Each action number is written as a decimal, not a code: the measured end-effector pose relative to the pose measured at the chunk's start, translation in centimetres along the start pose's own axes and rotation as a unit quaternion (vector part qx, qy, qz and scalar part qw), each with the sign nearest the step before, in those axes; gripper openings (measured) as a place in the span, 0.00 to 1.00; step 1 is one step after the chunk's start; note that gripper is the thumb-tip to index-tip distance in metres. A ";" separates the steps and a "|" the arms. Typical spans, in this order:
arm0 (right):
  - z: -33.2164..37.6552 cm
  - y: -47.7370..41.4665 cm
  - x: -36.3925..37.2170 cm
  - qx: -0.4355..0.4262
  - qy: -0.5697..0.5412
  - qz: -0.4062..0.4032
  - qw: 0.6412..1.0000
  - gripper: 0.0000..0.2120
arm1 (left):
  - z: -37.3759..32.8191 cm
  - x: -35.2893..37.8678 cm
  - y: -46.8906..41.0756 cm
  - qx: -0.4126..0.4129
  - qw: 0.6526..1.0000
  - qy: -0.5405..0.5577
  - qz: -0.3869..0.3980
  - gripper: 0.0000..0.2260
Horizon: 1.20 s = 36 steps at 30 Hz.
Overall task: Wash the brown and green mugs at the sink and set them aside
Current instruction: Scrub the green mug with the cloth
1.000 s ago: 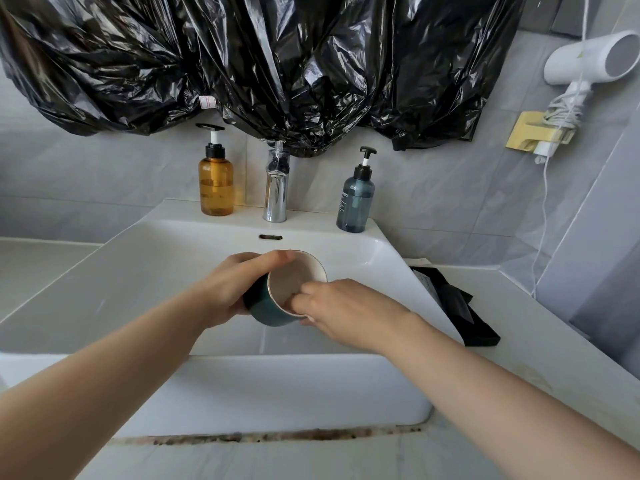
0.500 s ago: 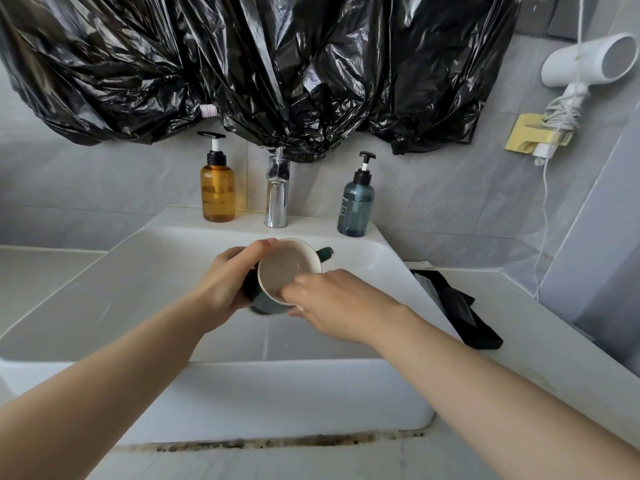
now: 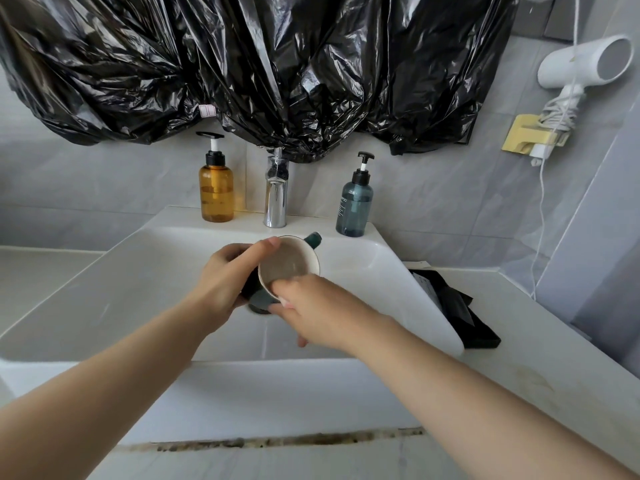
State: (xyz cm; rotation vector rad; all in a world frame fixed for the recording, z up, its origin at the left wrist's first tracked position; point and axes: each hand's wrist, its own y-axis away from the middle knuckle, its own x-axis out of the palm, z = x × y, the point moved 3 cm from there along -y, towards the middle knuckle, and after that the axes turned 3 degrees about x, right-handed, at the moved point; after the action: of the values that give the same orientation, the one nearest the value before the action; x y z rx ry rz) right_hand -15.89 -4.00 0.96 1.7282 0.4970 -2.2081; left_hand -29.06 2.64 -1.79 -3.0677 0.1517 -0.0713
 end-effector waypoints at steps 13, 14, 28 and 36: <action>-0.7 0.5 1.3 0.071 -0.231 0.031 0.970 0.09 | -0.5 1.1 1.2 -0.007 1.000 -0.008 0.002 0.21; -0.7 0.7 1.1 0.067 -0.246 0.046 0.966 0.11 | -0.4 1.0 1.2 -0.014 1.000 -0.001 0.010 0.24; -1.9 2.9 -0.9 0.091 -0.052 -0.385 0.917 0.11 | 0.7 0.7 0.0 -0.039 0.999 0.012 0.015 0.37; -1.8 3.7 -2.1 -0.021 -0.023 -0.284 0.958 0.12 | 1.3 0.4 -0.6 -0.055 0.998 -0.011 0.023 0.42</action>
State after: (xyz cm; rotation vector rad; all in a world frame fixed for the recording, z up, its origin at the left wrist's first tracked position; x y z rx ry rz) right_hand -12.19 -6.46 2.24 1.6521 1.1408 -2.5731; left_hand -28.55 3.24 -2.98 -3.1714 0.2312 -0.0267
